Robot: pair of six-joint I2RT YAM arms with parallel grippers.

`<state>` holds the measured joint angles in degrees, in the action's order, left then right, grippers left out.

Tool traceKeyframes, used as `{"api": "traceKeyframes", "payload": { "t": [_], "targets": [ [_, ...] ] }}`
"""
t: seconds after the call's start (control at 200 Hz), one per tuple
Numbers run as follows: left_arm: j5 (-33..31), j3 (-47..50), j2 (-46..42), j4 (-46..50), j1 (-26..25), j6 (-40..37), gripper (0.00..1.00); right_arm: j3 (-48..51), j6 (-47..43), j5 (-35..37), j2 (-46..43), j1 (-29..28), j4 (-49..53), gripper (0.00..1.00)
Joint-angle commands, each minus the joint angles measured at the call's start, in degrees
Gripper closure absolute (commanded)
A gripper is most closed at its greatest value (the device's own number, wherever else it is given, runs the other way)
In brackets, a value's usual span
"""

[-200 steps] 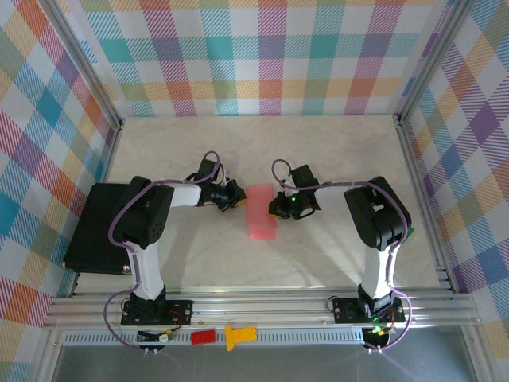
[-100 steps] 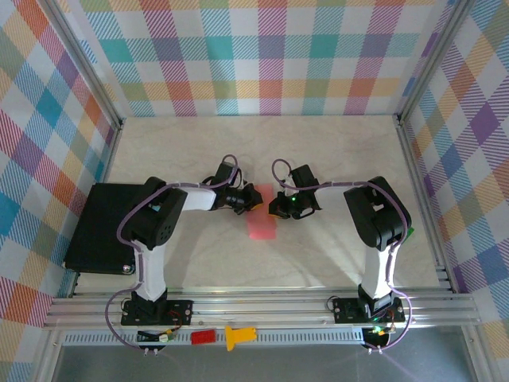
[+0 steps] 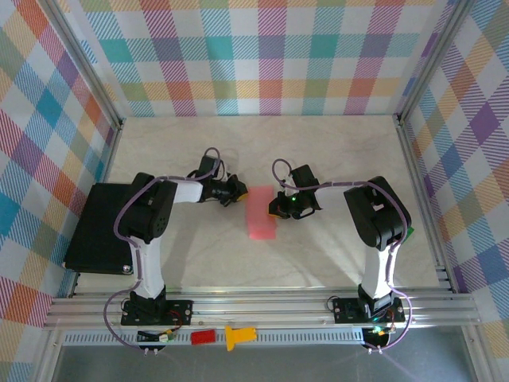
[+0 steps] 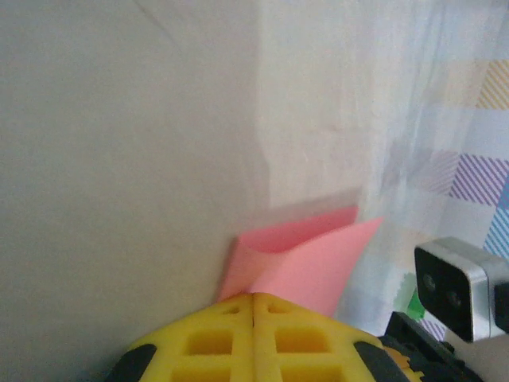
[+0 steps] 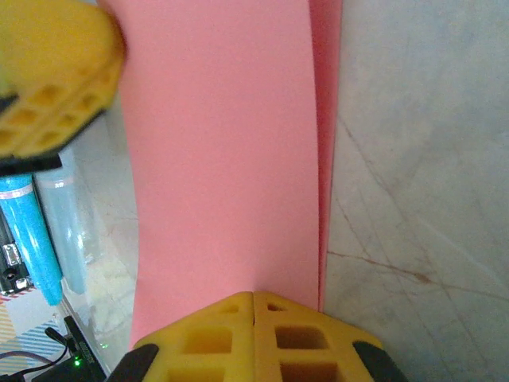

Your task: Fold a paper plane with a square sheet of paper (pick it up from the middle)

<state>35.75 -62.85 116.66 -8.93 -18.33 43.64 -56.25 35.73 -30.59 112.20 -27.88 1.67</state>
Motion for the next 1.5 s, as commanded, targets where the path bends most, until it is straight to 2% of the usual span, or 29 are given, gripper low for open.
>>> {"api": "traceKeyframes", "payload": {
  "t": [0.0,0.11,0.29,0.46,0.665,0.74,0.87,1.02,1.145,1.22,1.31,1.495],
  "targets": [
    [-3.80,-1.34,0.57,5.52,3.25,-4.22,0.94,7.19,-1.19,17.49,11.05,-0.22,15.25,1.00],
    [-1.34,-2.08,-1.98,6.09,2.98,-5.29,0.94,7.11,-1.23,17.49,11.11,-0.21,15.14,1.00],
    [1.93,-0.71,-6.01,-0.48,-1.04,-1.79,0.93,7.12,-1.08,17.41,11.36,-0.24,15.03,1.00],
    [2.05,-2.45,-1.18,-2.77,-4.24,0.85,0.93,6.89,-0.89,17.14,11.79,-0.22,14.94,1.00],
    [0.25,-3.76,2.75,-2.54,-2.65,1.84,0.94,7.12,-0.82,16.90,11.72,-0.18,14.93,1.00],
    [-1.22,-4.49,3.49,-0.66,-1.50,0.78,0.94,7.21,-0.73,16.88,11.81,-0.20,14.68,1.00],
    [-5.67,-8.73,5.55,8.22,0.21,-2.83,0.95,7.51,-0.15,16.07,11.41,-0.17,13.92,1.00],
    [-7.83,-13.35,6.48,14.30,2.27,-5.90,0.95,7.68,1.35,15.47,10.80,-0.18,12.55,1.00],
    [-7.90,-15.75,3.84,17.25,2.60,-7.18,0.95,7.72,3.29,14.78,10.84,-0.16,11.24,1.00],
    [-6.12,-13.86,0.46,14.91,2.13,-4.66,0.95,7.69,4.53,14.52,10.83,-0.16,10.64,1.00],
    [-3.74,-8.02,-4.19,7.59,0.42,1.57,0.95,7.99,5.73,14.33,10.76,-0.19,10.20,1.00],
    [-3.78,5.82,-9.98,-6.38,-5.58,14.98,0.95,7.99,6.53,15.11,11.02,-0.20,10.84,1.00]
  ]
}}
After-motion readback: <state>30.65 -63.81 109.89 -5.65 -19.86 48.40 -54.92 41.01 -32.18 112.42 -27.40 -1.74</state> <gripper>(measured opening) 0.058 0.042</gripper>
